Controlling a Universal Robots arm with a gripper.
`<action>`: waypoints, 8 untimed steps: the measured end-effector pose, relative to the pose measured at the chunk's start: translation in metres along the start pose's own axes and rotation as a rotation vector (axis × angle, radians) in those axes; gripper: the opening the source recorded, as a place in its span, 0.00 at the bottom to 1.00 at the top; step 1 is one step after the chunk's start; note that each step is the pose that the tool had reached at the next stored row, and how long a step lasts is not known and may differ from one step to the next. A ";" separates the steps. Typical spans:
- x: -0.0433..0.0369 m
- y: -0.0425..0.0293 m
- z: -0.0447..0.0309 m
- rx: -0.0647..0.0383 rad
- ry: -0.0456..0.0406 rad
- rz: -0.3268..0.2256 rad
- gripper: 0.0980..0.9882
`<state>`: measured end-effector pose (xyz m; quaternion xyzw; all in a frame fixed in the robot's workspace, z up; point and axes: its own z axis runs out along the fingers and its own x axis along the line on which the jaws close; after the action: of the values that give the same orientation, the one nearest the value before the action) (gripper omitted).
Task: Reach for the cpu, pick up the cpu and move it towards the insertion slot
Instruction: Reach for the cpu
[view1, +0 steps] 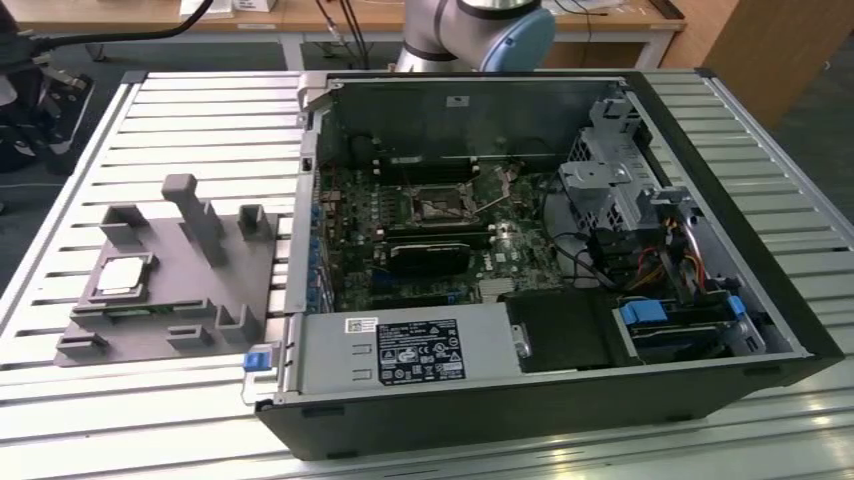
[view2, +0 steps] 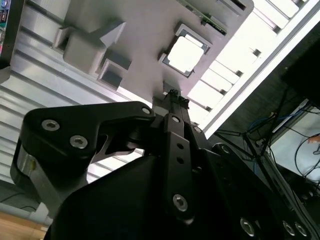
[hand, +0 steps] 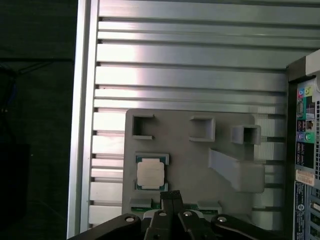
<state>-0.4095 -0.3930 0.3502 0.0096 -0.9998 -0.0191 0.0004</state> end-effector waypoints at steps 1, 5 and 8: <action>0.0027 0.0001 0.0000 0.000 0.0001 0.000 0.01; 0.0102 0.0013 0.0009 0.000 -0.0002 0.000 0.01; 0.0116 0.0081 0.0019 0.001 0.0001 0.000 0.01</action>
<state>-0.4213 -0.3851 0.3486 0.0095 -0.9998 -0.0187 0.0004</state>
